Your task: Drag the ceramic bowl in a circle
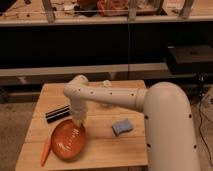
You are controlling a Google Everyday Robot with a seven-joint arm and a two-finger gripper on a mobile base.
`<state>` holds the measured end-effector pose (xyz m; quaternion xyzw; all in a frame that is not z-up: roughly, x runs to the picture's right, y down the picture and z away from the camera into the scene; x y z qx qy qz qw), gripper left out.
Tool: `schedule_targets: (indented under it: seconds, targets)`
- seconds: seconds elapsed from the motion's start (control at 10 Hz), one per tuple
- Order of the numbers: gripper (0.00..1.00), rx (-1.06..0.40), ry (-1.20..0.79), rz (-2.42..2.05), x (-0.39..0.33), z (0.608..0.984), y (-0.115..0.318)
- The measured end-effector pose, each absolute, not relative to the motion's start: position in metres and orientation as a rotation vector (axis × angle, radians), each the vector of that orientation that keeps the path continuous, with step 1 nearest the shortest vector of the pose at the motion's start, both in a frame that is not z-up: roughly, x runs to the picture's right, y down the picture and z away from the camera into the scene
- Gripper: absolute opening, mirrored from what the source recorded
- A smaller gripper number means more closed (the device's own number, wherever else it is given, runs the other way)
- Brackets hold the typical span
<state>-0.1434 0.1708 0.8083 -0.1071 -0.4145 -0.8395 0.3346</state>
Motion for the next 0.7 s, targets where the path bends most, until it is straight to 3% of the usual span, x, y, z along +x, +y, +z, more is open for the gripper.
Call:
schedule_targets:
  seconds: [0.3,0.7]
  targets:
    - [0.00,-0.300,-1.013,-2.092,-0.114,0.828,0.147]
    - [0.00,-0.384,-0.913,-1.923,-0.015,0.841,0.133]
